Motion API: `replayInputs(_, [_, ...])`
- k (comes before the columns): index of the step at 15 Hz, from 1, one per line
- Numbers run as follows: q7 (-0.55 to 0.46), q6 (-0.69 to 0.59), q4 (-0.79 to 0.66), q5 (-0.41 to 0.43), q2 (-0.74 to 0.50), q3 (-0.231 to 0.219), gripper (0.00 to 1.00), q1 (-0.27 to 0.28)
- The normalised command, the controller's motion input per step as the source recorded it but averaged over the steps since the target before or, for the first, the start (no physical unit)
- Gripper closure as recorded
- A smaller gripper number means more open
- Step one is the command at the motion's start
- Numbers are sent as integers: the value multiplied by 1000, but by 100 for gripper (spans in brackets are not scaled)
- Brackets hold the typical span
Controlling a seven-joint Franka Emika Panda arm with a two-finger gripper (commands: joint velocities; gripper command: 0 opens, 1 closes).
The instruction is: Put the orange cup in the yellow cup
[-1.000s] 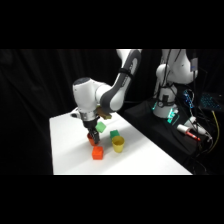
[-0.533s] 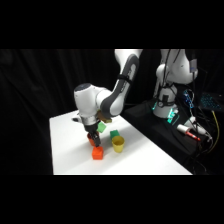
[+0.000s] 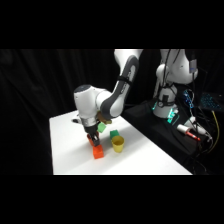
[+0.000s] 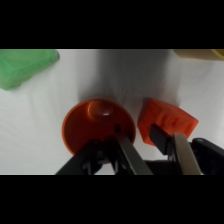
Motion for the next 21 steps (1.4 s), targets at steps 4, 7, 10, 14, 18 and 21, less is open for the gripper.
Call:
replayInputs(4, [10,65,85,5,21,20,97,18])
replayInputs(7, [-3,58,82,6,24,17,95,2])
replayInputs(10, [11,35,50,-6,0,2,95,8])
replayInputs(14, [57,-80,0,-78,-133,-50,96,58])
replayInputs(18, [123,-211,-53,-173,-277,-104,96,124])
replayInputs(21, [132,-307,-81,-145,-338,-66,96,110])
